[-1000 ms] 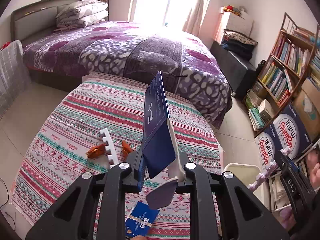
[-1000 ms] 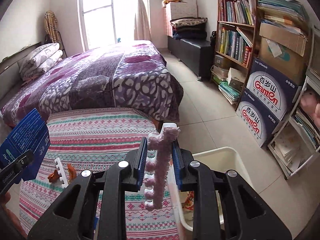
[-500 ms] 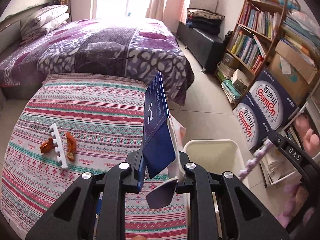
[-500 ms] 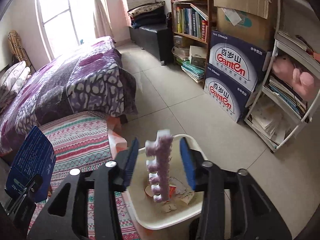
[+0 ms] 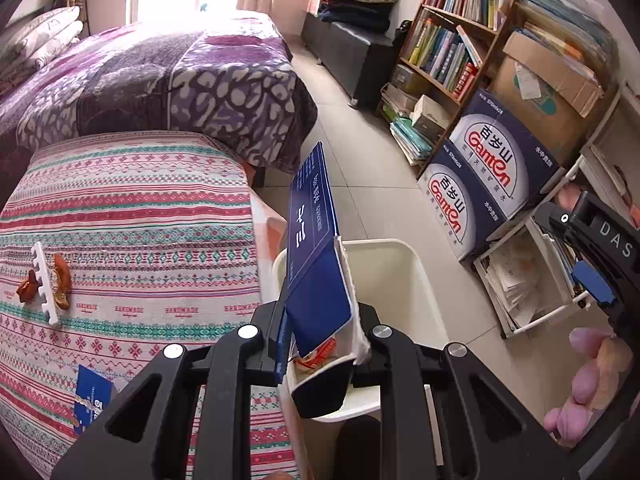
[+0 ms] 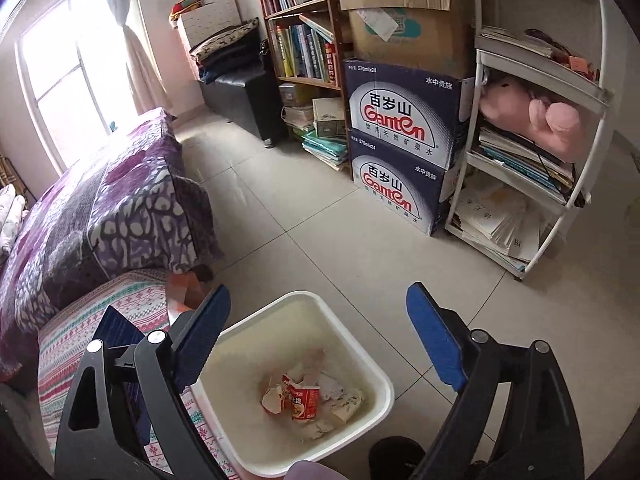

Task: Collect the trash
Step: 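Open right tool over bin dropping pink stick while left tool drops blue package in, then grasp blue biscuit box on the bedspread with left tool, then grasp orange peel with right tool while left tool lifts biscuit box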

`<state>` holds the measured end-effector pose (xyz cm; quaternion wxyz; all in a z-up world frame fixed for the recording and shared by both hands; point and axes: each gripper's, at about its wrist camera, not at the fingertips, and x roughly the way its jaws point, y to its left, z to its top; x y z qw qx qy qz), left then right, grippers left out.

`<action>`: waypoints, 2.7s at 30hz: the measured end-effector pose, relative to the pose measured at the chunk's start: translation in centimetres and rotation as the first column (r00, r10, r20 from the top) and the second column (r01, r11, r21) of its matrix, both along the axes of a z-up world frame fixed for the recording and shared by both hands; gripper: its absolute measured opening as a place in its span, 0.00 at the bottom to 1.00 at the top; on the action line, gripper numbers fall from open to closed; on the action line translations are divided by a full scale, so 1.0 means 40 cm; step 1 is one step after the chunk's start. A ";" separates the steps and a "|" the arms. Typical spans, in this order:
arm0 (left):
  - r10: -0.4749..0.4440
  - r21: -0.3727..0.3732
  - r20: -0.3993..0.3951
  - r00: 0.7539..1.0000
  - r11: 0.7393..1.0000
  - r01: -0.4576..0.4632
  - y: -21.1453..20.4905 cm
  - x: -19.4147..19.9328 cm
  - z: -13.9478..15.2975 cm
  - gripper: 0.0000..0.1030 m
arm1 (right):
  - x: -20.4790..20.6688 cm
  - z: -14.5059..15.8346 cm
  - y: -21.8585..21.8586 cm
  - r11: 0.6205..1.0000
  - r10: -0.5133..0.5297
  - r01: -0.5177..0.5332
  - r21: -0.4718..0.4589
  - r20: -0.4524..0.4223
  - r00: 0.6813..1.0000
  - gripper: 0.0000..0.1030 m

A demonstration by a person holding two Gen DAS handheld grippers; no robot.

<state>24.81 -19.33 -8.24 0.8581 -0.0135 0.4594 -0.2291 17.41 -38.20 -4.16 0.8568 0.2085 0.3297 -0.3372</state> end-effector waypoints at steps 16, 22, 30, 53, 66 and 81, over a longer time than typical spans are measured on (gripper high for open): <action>-0.193 -0.012 0.001 0.981 0.981 0.193 -0.137 -0.071 -0.027 0.60 | -0.057 -0.016 -0.107 0.989 -0.113 0.110 0.103 0.025 0.993 0.89; -0.139 0.027 0.001 0.990 0.990 0.139 -0.098 -0.058 -0.026 0.62 | -0.030 -0.028 -0.071 0.995 -0.077 0.078 0.057 -0.024 0.997 0.93; -0.017 0.106 0.059 0.998 0.994 0.011 -0.001 -0.053 -0.019 0.71 | -0.003 -0.025 0.039 0.989 -0.037 0.026 -0.146 -0.073 0.997 0.93; 0.192 0.514 -0.231 0.954 0.857 -0.048 0.349 0.020 -0.262 0.83 | 0.145 -0.103 0.342 0.931 0.278 -0.329 -0.157 -0.281 0.919 0.93; 0.125 0.454 -0.405 0.906 0.888 0.080 0.454 -0.017 -0.374 0.62 | 0.210 -0.161 0.451 0.911 0.351 -0.402 -0.087 -0.343 0.871 0.93; 0.317 0.273 -0.298 0.900 0.932 -0.238 0.805 0.038 -0.198 0.52 | 0.313 -0.274 0.614 0.867 0.465 -0.498 0.018 -0.384 0.797 0.93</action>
